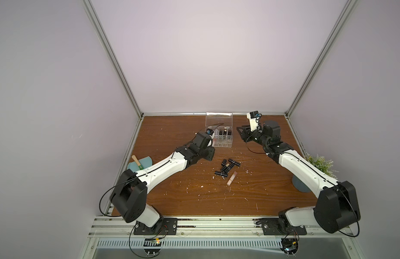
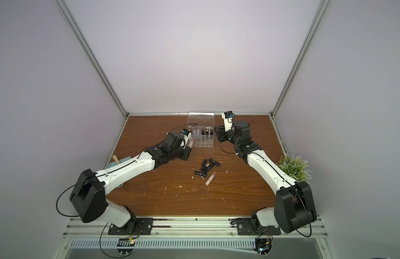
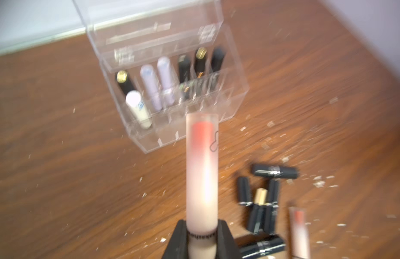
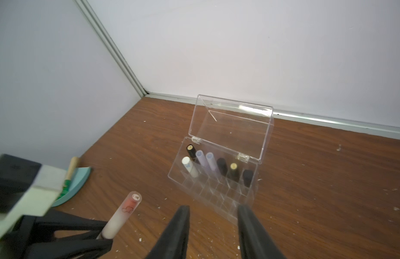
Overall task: Arrange the lipsticks in the organizer
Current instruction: Pick up the lipstick at the center of the board.
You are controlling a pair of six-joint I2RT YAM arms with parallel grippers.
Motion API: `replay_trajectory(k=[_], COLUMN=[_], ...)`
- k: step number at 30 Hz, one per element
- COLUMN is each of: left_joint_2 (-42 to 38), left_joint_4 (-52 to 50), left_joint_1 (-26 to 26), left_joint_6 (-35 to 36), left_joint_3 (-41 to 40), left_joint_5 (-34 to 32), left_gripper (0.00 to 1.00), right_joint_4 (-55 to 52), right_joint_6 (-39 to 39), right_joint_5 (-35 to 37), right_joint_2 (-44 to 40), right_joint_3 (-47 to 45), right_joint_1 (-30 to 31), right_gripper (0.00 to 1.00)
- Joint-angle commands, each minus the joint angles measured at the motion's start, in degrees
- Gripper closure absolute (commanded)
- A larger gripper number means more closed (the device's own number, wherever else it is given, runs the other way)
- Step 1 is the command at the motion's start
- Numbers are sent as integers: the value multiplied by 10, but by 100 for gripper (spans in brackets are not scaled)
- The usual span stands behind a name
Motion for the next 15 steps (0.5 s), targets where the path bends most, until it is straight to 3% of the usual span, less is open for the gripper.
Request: replay_trajectory(k=[1, 7, 12, 15], left_joint_2=[-37, -101, -130, -140], left_joint_4=[57, 126, 173, 182], left_joint_1=[8, 20, 50, 61], left_joint_6=[-14, -23, -36, -41], left_joint_3=[-21, -63, -97, -105], left_joint_5=[50, 141, 212, 231], left_gripper=[96, 95, 95, 95], right_joint_4=[-4, 63, 180, 219], right_joint_6=[34, 116, 218, 247], right_joint_5=[-156, -396, -523, -555], right_joint_2=[15, 78, 105, 104], right_joint_3=[58, 87, 75, 70], right_joint_1=[-13, -14, -9, 0], right_gripper=[59, 58, 47, 37])
